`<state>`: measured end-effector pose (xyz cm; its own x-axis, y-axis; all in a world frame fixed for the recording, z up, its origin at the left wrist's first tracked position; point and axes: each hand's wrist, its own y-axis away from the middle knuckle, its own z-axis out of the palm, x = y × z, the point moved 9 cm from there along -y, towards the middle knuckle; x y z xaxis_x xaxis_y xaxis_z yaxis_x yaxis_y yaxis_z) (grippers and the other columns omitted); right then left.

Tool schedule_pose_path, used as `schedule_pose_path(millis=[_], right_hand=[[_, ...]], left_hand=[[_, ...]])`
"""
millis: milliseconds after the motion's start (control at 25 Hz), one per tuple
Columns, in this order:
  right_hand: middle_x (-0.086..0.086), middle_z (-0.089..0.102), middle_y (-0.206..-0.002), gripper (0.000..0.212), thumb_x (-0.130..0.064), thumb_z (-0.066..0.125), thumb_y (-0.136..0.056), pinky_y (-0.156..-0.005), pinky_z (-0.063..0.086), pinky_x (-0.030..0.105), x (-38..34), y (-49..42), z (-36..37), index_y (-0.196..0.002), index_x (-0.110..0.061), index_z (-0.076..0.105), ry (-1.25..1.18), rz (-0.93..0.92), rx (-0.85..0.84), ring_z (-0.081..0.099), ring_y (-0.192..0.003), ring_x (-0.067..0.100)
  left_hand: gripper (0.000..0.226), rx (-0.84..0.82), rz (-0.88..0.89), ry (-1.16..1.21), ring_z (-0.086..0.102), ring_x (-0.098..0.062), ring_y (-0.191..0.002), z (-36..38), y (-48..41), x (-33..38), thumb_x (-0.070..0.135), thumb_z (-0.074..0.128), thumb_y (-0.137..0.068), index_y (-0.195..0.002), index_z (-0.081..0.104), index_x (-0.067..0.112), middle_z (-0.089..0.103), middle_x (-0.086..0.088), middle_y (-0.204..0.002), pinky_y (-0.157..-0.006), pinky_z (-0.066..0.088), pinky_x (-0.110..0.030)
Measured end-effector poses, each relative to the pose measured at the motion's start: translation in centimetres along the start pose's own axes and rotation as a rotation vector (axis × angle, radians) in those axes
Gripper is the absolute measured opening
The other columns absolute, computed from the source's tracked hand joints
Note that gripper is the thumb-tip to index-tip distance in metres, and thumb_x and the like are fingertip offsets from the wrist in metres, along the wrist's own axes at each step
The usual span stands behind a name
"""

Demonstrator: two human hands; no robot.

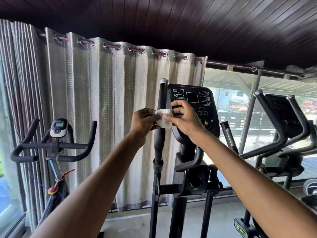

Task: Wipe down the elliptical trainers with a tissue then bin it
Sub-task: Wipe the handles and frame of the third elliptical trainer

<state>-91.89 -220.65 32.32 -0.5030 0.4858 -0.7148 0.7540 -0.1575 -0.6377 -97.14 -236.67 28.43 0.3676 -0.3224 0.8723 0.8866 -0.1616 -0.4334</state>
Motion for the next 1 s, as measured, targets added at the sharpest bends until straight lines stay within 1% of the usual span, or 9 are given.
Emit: schedule_pose_path(millis=[120, 240, 320, 400, 520, 640, 760, 880, 1000], right_hand=[[0.008, 0.073, -0.090, 0.037, 0.004, 0.078, -0.081, -0.085, 0.058, 0.053, 0.6, -2.0, 0.0, -0.098, -0.022, 0.057, -0.003, 0.005, 0.080, 0.069, -0.084, 0.023], [0.003, 0.072, -0.087, 0.028, 0.002, 0.077, -0.081, -0.087, 0.058, 0.051, 1.2, -4.0, 0.1, -0.087, -0.022, 0.062, 0.094, -0.016, 0.161, 0.069, -0.080, 0.017], [-0.001, 0.071, -0.092, 0.016, -0.007, 0.079, -0.081, -0.083, 0.059, 0.042, 0.4, -4.3, -0.3, -0.086, -0.017, 0.068, 0.290, -0.162, 0.273, 0.069, -0.080, 0.013], [-0.001, 0.066, -0.098, 0.008, -0.014, 0.077, -0.082, -0.077, 0.057, 0.033, -1.8, -3.2, 0.3, -0.087, -0.013, 0.071, 0.442, -0.431, 0.366, 0.064, -0.083, 0.012], [0.000, 0.065, -0.107, 0.019, -0.021, 0.075, -0.085, -0.078, 0.057, 0.033, -1.5, -2.5, 3.9, -0.102, -0.012, 0.076, 0.595, -0.522, 0.217, 0.066, -0.090, 0.017], [-0.002, 0.067, -0.113, 0.023, -0.015, 0.074, -0.087, -0.076, 0.058, 0.039, 0.2, -2.8, 5.0, -0.109, -0.018, 0.077, 0.629, -0.460, 0.176, 0.068, -0.090, 0.019], [0.002, 0.069, -0.113, 0.020, -0.012, 0.072, -0.089, -0.078, 0.058, 0.038, 0.4, -2.9, 4.8, -0.107, -0.016, 0.078, 0.649, -0.427, 0.263, 0.068, -0.091, 0.023], [0.004, 0.067, -0.108, 0.015, -0.007, 0.067, -0.089, -0.079, 0.056, 0.036, 0.3, -2.1, 6.3, -0.097, -0.013, 0.078, 0.806, -0.501, 0.224, 0.063, -0.092, 0.026], [0.005, 0.069, -0.096, 0.014, 0.001, 0.069, -0.083, -0.067, 0.056, 0.036, 0.2, -4.7, 4.8, -0.082, -0.010, 0.077, 0.794, -0.461, 0.280, 0.066, -0.079, 0.026]], left_hand=[[0.017, 0.029, 0.015, 0.012, 0.071, -0.017, -0.070, -0.4, -2.2, -0.5, -0.003, 0.072, -0.091, -0.087, 0.061, 0.009, 0.071, -0.008, -0.081, -0.060, 0.060, -0.029], [0.018, 0.089, 0.038, -0.012, 0.067, -0.021, -0.071, -1.0, -4.2, -0.6, -0.009, 0.071, -0.088, -0.091, 0.062, 0.006, 0.069, -0.011, -0.083, -0.054, 0.057, -0.025], [0.017, 0.157, 0.039, -0.050, 0.068, -0.024, -0.072, -1.5, -5.5, -1.0, -0.009, 0.074, -0.087, -0.093, 0.064, 0.004, 0.070, -0.013, -0.084, -0.054, 0.059, -0.028], [0.016, 0.238, 0.043, -0.148, 0.074, -0.027, -0.077, -2.1, -6.4, -1.4, -0.001, 0.081, -0.082, -0.088, 0.069, 0.008, 0.076, -0.012, -0.086, -0.064, 0.065, -0.038], [0.019, 0.271, 0.051, -0.168, 0.075, -0.026, -0.075, -2.5, -7.1, -2.3, 0.007, 0.084, -0.077, -0.077, 0.069, 0.019, 0.076, -0.006, -0.078, -0.072, 0.065, -0.048], [0.019, 0.239, 0.007, -0.125, 0.067, -0.021, -0.069, -2.5, -7.3, -4.1, 0.005, 0.080, -0.086, -0.078, 0.066, 0.015, 0.072, -0.006, -0.075, -0.071, 0.063, -0.044], [0.012, 0.130, -0.081, -0.043, 0.070, -0.020, -0.074, -2.1, -7.4, -6.0, 0.019, 0.076, -0.094, -0.092, 0.069, 0.009, 0.075, -0.008, -0.085, -0.070, 0.060, -0.038], [0.015, 0.000, -0.169, 0.040, 0.072, -0.017, -0.076, -0.8, -6.9, -7.7, 0.011, 0.056, -0.102, -0.103, 0.070, 0.006, 0.074, -0.006, -0.087, -0.064, 0.059, -0.028], [0.031, -0.078, -0.210, 0.021, 0.073, -0.021, -0.084, 0.0, -5.9, -8.6, 0.003, 0.042, -0.098, -0.112, 0.069, 0.010, 0.078, -0.009, -0.098, -0.068, 0.059, -0.028]])
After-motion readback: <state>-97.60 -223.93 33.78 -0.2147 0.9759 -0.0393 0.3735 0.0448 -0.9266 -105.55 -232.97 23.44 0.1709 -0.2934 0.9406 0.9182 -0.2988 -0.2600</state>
